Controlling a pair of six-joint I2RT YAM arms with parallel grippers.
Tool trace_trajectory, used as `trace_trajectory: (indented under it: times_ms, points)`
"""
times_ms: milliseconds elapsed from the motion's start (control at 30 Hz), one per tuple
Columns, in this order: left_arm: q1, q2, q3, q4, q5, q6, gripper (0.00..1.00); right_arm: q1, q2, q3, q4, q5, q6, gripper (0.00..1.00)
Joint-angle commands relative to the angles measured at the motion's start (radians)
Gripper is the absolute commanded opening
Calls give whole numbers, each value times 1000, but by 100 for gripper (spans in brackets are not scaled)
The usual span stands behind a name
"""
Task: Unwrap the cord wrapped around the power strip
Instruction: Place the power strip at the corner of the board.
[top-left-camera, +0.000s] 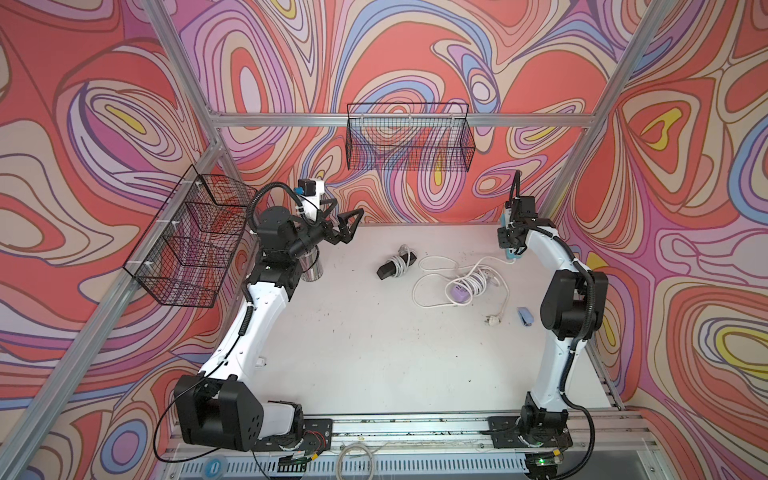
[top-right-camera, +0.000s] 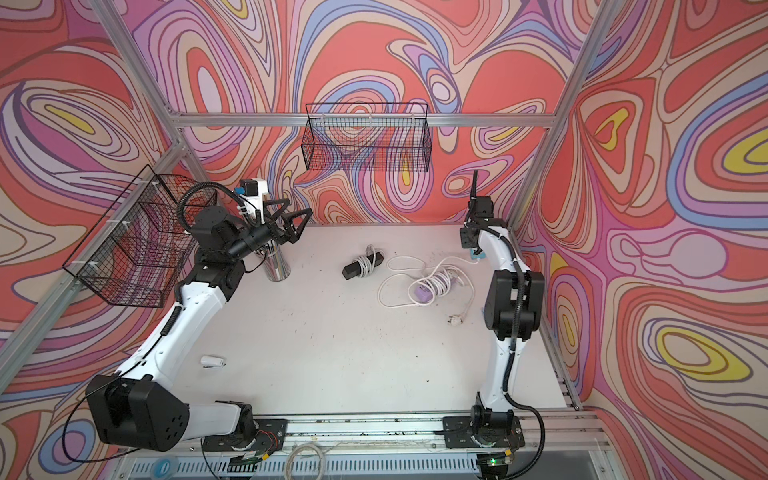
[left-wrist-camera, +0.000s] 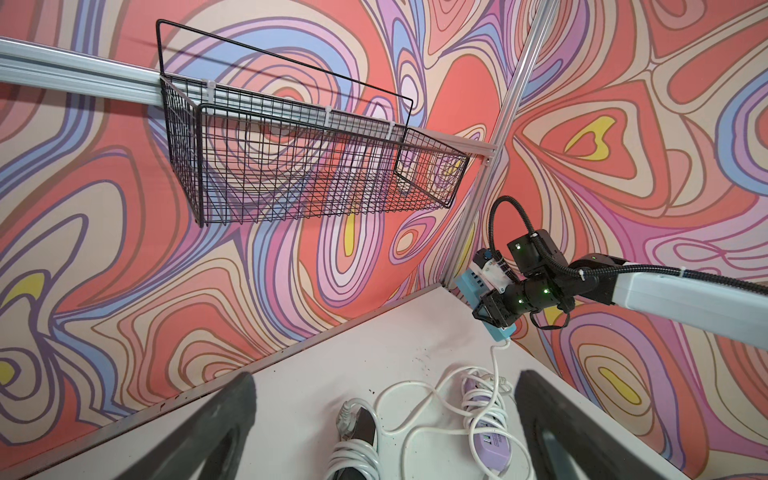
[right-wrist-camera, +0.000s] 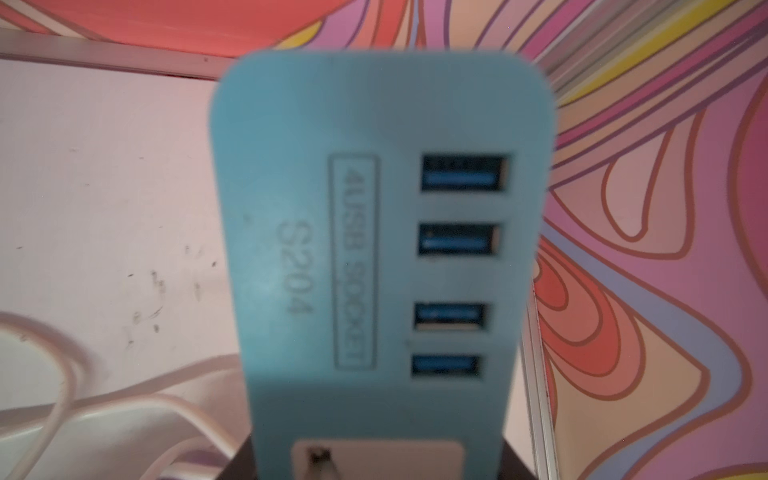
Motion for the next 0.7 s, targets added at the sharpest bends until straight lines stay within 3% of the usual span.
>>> trace_trajectory:
  times_ms: [0,300,667]
  points:
    - [7,-11,-10,41,0,-12,100,-15,59,68,-60,11,34,16]
    - [14,-10,-15,56,4,-23,100,-53,264,256,-119,-23,31,17]
    - [22,-5,-17,69,8,-36,100,-61,366,290,-119,-52,50,23]
